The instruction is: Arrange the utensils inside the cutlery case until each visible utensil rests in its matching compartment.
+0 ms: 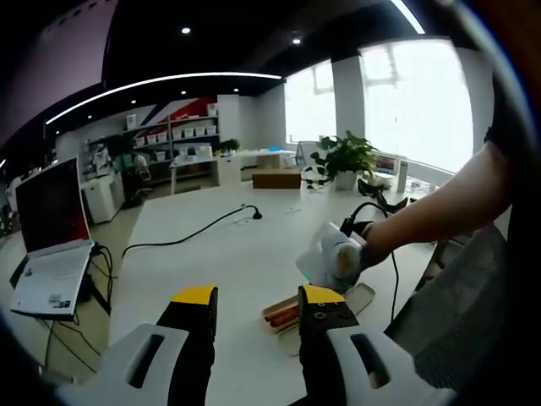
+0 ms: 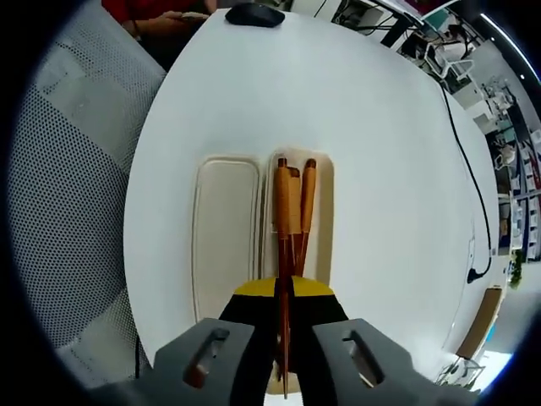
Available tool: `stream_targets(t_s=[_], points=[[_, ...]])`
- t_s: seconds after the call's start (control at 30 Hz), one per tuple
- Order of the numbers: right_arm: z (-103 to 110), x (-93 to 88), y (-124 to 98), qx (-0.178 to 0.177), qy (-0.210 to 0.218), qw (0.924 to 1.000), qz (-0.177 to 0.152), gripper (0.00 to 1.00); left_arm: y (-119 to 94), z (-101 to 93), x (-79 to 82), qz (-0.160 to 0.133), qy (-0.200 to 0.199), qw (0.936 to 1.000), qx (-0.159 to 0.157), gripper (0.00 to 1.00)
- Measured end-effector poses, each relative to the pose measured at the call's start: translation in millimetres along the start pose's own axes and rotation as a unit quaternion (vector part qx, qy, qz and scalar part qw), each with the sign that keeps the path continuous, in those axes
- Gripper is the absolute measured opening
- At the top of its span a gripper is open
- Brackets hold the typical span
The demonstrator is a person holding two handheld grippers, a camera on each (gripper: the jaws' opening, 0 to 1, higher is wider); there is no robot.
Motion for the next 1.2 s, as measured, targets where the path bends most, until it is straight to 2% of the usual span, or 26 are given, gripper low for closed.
stream_targets(t_s=[0.23,0.47,1.0,1.2], points=[[-1.2,0.4,1.7,0.008,0.001,1.0000,-0.003,0.00,0.8,0.0,0.0,0.001,-0.001,1.0000,0.000,0.39],[-1.9,2.0,-1.3,0.015,0.014,0.9995,-0.024,0.01,1.6,-0.2,0.0,0.002,-0.001,1.0000,0.000,0.39],[0.0,-1.0,-2.8,0.024,0.025,0.9991,-0.026,0.01,2.0,-1.5,-0.9,0.004,0.001,1.0000,-0.002,0.39],[-2.5,-3.4,-6.3,0.022,0.039,0.9984,-0.036,0.06,1.7,-1.9,-1.0,0.004,0.003,1.0000,-0.002,0.39]])
Point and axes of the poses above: the point that each gripper's makers call its tool centre point, and the gripper's own axes: y roughly forward along the fingers, z roughly to its left, x roughly out of its top, the point moved 3 cm from there along -y, roughly backward along the fingers, and after that the axes turned 1 degree about -x, right-handed, at the moved point
